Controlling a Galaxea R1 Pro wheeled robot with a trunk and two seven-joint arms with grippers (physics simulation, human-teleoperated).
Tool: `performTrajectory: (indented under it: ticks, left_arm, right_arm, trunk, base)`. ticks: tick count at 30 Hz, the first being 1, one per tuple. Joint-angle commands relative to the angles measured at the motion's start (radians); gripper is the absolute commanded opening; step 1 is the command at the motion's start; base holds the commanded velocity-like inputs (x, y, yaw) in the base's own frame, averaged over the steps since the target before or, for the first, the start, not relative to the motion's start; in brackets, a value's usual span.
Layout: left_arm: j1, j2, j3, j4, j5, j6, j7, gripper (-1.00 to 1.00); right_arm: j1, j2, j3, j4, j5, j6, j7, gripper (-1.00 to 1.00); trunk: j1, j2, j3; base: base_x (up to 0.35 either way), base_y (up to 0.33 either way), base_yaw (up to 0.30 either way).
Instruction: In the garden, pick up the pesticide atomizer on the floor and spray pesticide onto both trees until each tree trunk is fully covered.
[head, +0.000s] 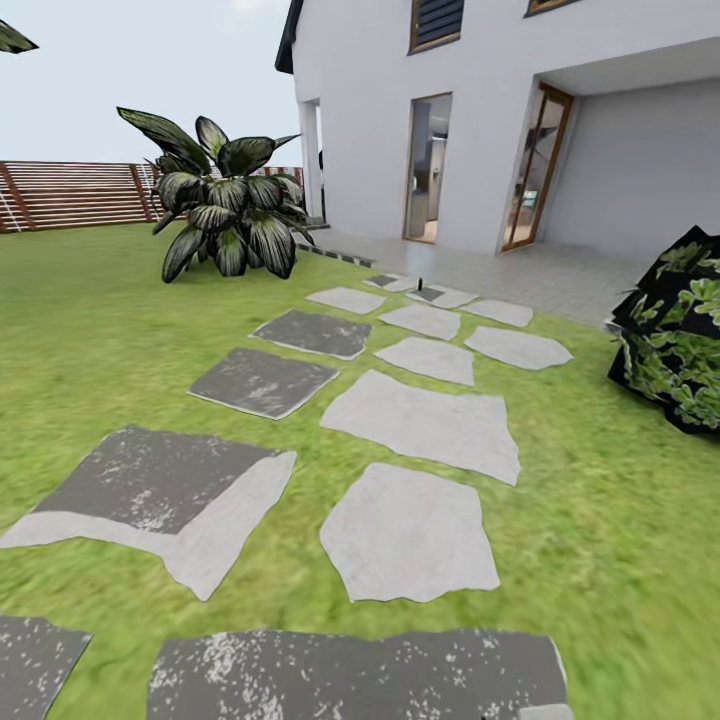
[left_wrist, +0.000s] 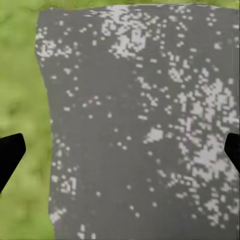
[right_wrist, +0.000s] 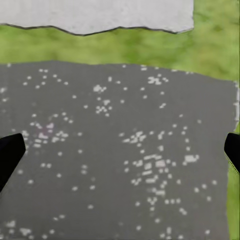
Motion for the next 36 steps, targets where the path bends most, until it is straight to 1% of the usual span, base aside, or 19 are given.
performTrajectory:
  ticks: [1,14,25,29,36]
  left_arm:
    - [-0.001,0.0,0.003,0.001,0.001,-0.003,0.0,1.0]
    - [-0.001,0.0,0.003,0.001,0.001,-0.003,0.0,1.0]
    - [-0.001,0.0,0.003,0.0,0.001,-0.003,0.0,1.0]
    - [-0.001,0.0,0.003,0.0,0.002,-0.003,0.0,1.0]
    - [-0.001,0.0,0.003,-0.001,0.001,-0.003,0.0,1.0]
  right_arm:
    - [0.0,0.0,0.0,0.001,0.006,-0.003,0.0,1.0]
    - [-0.001,0.0,0.0,0.001,0.006,-0.003,0.0,1.0]
    - [0.0,0.0,0.0,0.001,0.006,-0.002,0.0,1.0]
    - [-0.001,0.0,0.0,0.001,0.006,-0.003,0.0,1.0]
    - [-0.001,0.0,0.001,0.001,0.006,-0.003,0.0,1.0]
  trunk:
    - [0.0,0.0,-0.001]
    - [0.0,0.0,-0.001]
    - [0.0,0.0,-0.001]
    - [0.0,0.0,-0.001]
    - [0.0,0.0,-0.001]
  base:
    - [0.337,0.072,0.0]
    - [0.337,0.071,0.0]
    - [0.337,0.022,-0.011]
    - [0.337,0.004,-0.161]
    - [0.337,0.001,-0.251]
